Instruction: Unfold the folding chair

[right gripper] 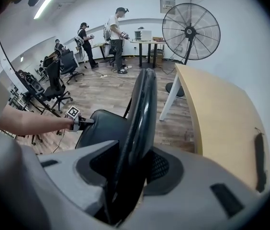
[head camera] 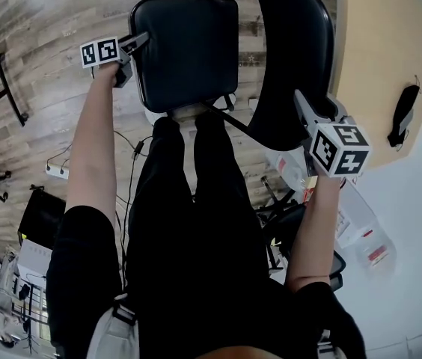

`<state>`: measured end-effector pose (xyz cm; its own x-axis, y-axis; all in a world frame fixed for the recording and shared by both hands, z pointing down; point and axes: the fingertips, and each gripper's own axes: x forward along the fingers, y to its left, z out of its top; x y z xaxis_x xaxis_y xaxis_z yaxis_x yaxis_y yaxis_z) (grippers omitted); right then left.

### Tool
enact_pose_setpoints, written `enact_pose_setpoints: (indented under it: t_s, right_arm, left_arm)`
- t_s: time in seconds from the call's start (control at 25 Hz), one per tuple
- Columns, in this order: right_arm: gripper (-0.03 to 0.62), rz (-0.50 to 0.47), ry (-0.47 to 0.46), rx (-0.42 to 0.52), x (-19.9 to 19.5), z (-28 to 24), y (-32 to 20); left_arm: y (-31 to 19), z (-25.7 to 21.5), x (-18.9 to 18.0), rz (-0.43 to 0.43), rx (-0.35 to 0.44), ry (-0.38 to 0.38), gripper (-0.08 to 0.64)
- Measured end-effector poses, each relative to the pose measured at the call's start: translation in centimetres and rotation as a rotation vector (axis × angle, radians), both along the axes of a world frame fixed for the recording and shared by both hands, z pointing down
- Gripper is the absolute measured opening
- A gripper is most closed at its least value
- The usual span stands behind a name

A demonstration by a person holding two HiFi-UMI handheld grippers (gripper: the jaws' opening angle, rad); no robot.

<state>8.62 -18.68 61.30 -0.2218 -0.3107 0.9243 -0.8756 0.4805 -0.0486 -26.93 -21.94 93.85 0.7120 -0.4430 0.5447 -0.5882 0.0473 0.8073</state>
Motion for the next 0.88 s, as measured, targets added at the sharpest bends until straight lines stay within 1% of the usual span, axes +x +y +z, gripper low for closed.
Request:
enact_pose_setpoints:
  t_s: [0.4,0.88]
  right_arm:
    - [0.150,0.058,0.015,-0.007,1.6,2.2,-0.6]
    - [0.152,0.072,0.000,-0.007,0.3,4.9,-0.8]
  left_arm:
    - [0.4,3.2,-1.6,0.011,-0.009,0.037,0.249]
    - [0.7,7.5,-4.6,-0.005,0.007,0.094,0.250]
